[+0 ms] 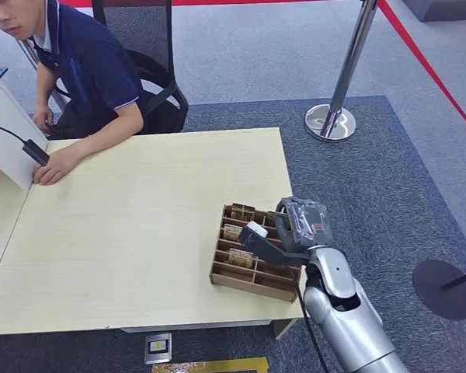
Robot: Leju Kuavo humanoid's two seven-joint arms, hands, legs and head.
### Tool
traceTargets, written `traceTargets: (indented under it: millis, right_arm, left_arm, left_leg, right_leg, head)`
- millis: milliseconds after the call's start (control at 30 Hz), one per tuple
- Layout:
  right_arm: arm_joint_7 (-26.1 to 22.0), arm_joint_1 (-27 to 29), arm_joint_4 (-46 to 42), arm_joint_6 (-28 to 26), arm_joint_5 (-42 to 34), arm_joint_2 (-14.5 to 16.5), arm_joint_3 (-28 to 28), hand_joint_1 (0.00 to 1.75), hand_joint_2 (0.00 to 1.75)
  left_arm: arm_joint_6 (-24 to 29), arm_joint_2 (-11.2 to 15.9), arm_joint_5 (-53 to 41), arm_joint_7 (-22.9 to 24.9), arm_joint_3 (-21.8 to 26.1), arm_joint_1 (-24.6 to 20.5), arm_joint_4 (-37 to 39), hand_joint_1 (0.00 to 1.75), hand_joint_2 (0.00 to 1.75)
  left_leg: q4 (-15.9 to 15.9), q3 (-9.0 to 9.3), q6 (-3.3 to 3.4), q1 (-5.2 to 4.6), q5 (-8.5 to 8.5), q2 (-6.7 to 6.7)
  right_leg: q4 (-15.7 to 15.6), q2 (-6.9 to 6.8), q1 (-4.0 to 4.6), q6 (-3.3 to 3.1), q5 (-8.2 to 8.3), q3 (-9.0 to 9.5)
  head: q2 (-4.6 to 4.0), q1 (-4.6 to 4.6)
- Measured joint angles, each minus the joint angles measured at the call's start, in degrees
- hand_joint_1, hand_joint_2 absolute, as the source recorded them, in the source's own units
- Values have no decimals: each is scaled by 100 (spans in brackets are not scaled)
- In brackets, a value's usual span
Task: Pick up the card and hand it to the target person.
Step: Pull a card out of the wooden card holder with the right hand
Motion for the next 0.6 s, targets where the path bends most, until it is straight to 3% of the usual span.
traceTargets:
  millis: [333,500,600]
  right_arm:
    - [-15,166,-657,-64,88,-72,2,145,175]
    - [-49,181,-1051,-26,137,-112,2,169,175]
    - [-120,158,-1260,31,155,-121,8,175,175]
  left_arm:
    - [-17,0,44,-24,2,1,0,0,0]
    - [-19,0,49,-26,2,0,0,0,0]
    - [-17,0,49,-28,2,0,0,0,0]
  left_leg:
    - [0,-1,0,0,0,0]
    - [0,-1,0,-1,0,0]
    - [0,-1,0,-1,0,0]
  right_leg:
    - [0,0,0,0,0,-1]
    - [0,0,0,0,0,0]
    - [0,0,0,0,0,0]
  head:
    - [0,1]
    - [0,1]
    - [0,0]
